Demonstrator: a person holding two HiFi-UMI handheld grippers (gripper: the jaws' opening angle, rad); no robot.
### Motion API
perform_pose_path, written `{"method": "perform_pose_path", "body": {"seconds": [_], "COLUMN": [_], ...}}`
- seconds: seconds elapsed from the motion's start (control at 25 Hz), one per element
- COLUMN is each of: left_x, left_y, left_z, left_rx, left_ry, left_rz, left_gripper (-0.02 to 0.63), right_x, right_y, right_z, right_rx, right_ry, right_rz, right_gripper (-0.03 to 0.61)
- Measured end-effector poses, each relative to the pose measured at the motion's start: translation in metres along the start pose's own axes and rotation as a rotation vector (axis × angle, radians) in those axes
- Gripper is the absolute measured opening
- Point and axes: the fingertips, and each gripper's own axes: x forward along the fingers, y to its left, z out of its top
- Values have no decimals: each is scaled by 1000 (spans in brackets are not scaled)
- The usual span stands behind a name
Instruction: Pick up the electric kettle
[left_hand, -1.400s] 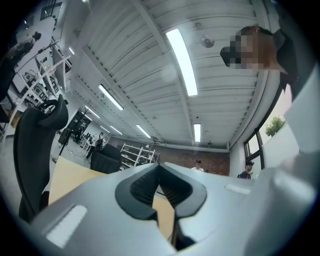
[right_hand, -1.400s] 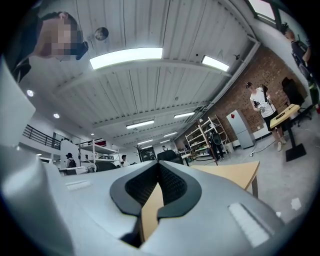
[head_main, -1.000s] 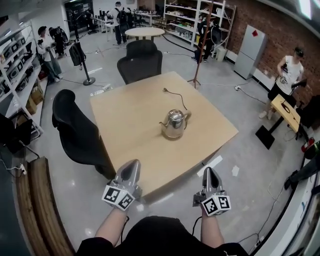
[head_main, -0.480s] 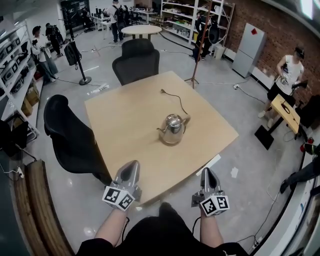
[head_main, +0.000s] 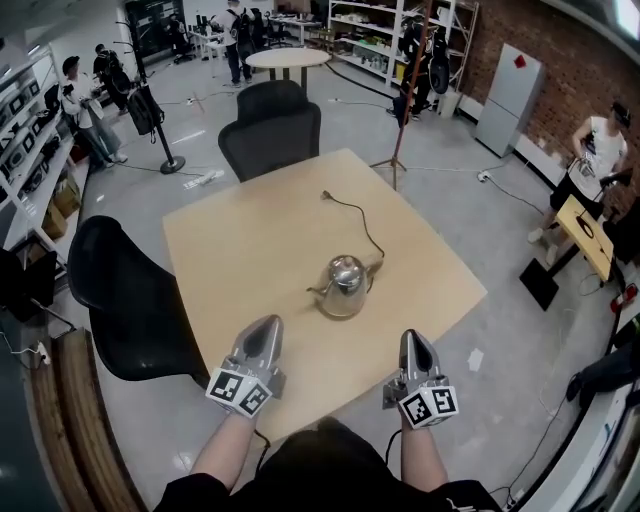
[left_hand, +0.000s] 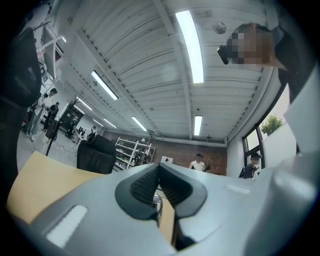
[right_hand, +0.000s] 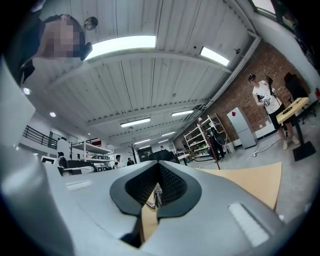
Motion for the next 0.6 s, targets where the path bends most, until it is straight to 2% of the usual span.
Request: {"method": "perform_pose_path", "body": {"seconds": [0.4, 0.6], "left_x": [19, 25], "left_y": [24, 35], "left_z": [-50, -77], "left_rx": [-47, 9], "left_ry": [100, 199], "left_rz": [70, 96], "left_gripper": [-2, 33], "right_x": [38, 45], "right_y": [-25, -27], "right_z": [-24, -38], "right_rx": [9, 11], "right_ry": [94, 157], "right_rz": [8, 1], "right_gripper": [2, 2]}}
